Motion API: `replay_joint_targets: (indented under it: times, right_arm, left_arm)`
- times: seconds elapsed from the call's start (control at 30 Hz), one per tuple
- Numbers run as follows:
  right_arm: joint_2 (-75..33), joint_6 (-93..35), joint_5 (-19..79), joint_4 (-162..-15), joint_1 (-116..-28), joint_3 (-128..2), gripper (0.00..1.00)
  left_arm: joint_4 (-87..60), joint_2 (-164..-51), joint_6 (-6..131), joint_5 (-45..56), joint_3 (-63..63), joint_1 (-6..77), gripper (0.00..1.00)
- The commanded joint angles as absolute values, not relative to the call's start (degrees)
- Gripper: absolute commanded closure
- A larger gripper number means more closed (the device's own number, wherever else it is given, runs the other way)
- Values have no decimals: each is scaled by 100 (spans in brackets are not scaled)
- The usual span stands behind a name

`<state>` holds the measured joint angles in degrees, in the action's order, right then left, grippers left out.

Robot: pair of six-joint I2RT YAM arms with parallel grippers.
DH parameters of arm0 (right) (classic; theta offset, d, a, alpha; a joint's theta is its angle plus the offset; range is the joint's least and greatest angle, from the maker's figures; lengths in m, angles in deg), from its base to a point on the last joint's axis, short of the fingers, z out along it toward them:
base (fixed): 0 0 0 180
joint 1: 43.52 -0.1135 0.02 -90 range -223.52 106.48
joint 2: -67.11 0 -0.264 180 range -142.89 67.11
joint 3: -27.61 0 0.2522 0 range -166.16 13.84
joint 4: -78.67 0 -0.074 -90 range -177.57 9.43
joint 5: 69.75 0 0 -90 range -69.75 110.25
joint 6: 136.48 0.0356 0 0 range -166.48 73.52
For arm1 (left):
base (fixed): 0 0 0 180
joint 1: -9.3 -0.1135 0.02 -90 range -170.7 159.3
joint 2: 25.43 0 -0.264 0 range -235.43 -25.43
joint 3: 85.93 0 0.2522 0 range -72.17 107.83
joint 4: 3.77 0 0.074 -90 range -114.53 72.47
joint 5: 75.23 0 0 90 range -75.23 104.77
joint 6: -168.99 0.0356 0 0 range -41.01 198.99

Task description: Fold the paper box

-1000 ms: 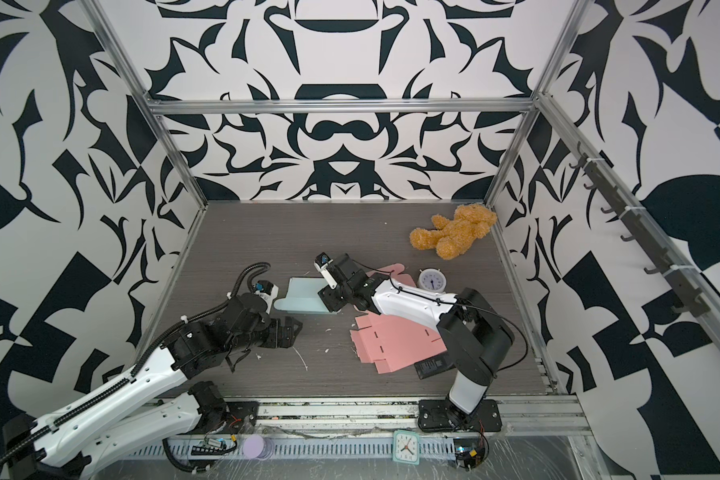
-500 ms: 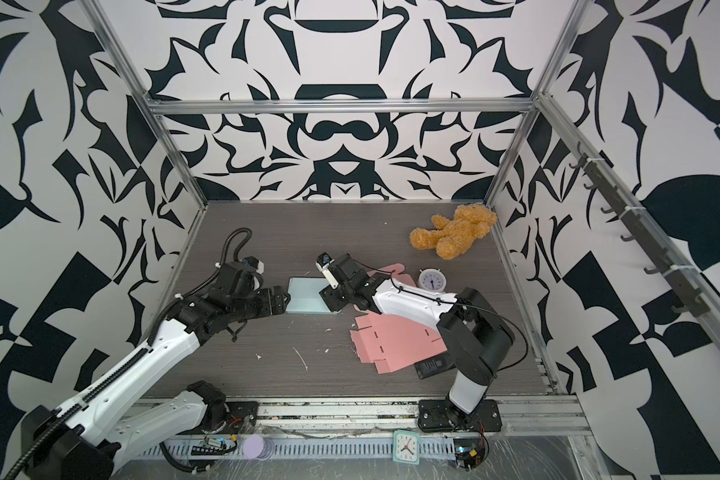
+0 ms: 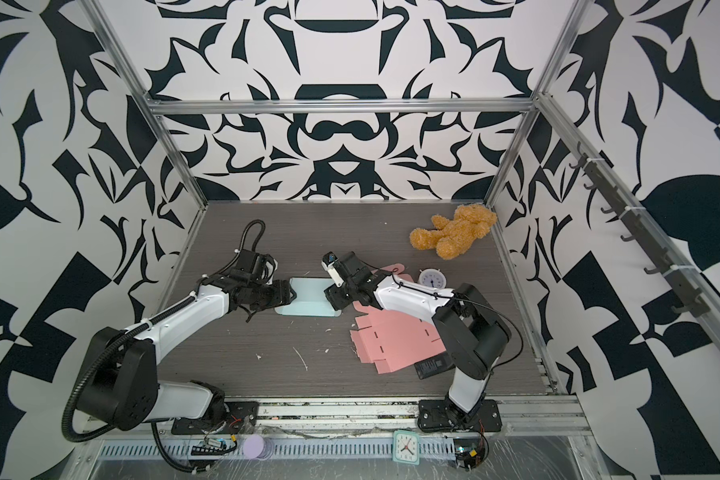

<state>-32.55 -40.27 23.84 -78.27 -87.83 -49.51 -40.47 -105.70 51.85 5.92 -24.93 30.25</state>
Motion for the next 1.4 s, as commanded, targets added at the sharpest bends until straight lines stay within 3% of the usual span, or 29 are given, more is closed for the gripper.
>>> replay_joint_targets:
  times: [0.0,0.9,1.37]
  right_arm:
    - [-3267,-3925,2475,-7736,-8751,-5001,31]
    - [-3528,-3774,2825,-7799,-8606,-5029,35]
    - [-3571,-3787,2820,-7746,-8588,-5131,36]
  left_arm:
    - [-3885,-10680,5261,477,-2531,2994,34]
    - [-3657,-10990,5253,700,-2855,2986,58]
    - [-3679,-11063,5271,779,-2875,2985,59]
